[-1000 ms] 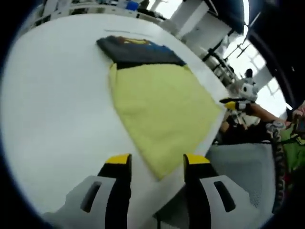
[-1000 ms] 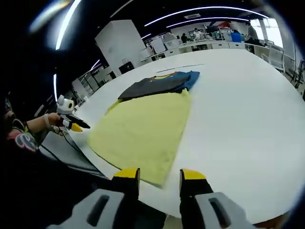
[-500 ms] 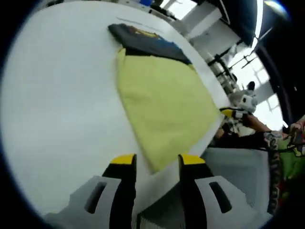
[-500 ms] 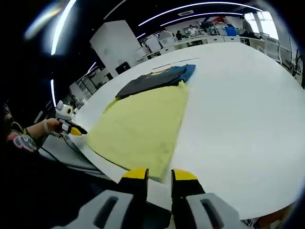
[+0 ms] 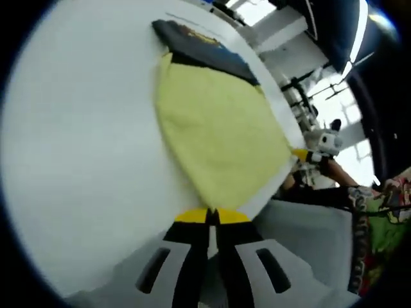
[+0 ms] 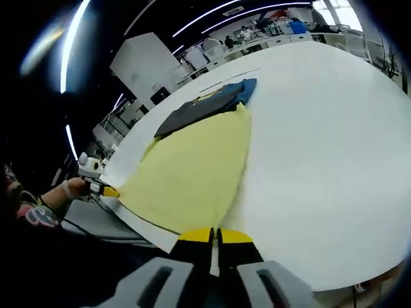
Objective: Fold the garment on the visible template until the final outline fits inside the template.
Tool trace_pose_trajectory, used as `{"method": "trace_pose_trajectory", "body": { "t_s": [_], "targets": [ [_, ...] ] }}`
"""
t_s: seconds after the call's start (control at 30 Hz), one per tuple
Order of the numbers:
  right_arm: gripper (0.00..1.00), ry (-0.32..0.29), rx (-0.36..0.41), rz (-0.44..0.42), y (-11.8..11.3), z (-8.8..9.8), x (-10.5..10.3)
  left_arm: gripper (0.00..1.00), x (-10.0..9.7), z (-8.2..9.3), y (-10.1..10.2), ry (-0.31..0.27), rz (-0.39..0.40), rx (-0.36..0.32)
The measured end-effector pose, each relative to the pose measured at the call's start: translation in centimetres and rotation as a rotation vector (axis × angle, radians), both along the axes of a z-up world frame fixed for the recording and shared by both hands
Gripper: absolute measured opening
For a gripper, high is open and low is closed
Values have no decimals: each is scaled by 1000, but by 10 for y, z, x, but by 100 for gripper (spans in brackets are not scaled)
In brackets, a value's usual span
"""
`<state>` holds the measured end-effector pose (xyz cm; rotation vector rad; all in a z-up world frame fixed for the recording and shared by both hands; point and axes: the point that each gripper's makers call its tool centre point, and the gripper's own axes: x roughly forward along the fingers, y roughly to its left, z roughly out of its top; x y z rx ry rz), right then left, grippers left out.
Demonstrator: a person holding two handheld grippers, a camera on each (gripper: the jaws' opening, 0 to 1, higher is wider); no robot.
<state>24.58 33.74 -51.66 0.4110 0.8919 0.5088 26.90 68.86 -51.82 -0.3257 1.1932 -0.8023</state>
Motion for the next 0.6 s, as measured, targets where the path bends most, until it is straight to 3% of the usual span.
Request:
{"method": "trace_pose_trajectory", "body": {
  "t_s": [0.23,0.6],
  "targets": [
    [0,1,61,-21,4,15,-7,0,-3,12,4,13,15,-27],
    [0,44,113,-39,12,31,-38,0,-32,28,9,108,27,-64]
  ]
}}
